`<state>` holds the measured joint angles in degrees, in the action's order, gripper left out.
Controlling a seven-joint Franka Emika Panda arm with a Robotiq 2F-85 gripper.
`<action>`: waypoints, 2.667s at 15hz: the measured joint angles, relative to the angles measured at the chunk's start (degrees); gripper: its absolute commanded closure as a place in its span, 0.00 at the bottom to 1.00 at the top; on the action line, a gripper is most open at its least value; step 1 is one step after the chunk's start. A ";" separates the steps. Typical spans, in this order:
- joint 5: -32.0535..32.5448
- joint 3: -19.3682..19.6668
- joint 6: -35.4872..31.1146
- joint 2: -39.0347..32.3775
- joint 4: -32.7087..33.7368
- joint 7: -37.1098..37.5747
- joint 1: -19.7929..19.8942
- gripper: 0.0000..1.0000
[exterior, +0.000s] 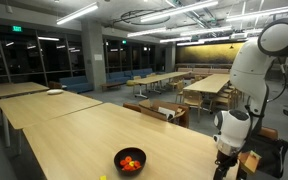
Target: Pick up the orange object from the right and yellow object from the left near the bowl and put them in the bowl
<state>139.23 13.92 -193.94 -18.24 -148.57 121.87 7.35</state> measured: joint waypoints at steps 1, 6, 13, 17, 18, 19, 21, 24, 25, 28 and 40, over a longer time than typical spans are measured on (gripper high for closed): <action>0.00 0.00 -0.15 -0.28 0.29 0.00 0.00 0.42; 0.00 0.06 -1.17 -0.98 1.17 -0.01 0.20 0.79; 0.61 3.15 -2.58 -1.03 1.48 -0.03 -1.17 0.76; 0.97 7.20 -4.50 0.32 3.13 1.22 -6.80 0.76; 1.09 8.43 -4.89 0.63 3.97 2.51 -9.22 0.76; 1.19 9.77 -5.43 0.74 5.12 4.26 -12.08 0.76; 1.45 12.49 -6.31 0.69 8.25 8.89 -18.61 0.76; 1.95 16.57 -7.92 0.03 14.72 16.52 -28.62 0.76; 2.34 17.98 -8.52 -0.41 17.25 18.97 -31.68 0.76; 3.96 22.34 -11.78 -2.36 25.60 25.50 -39.44 0.76; 0.04 23.53 -22.44 -13.61 52.87 31.76 -44.51 0.76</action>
<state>139.28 37.45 -216.38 -31.85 -95.70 153.63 -37.16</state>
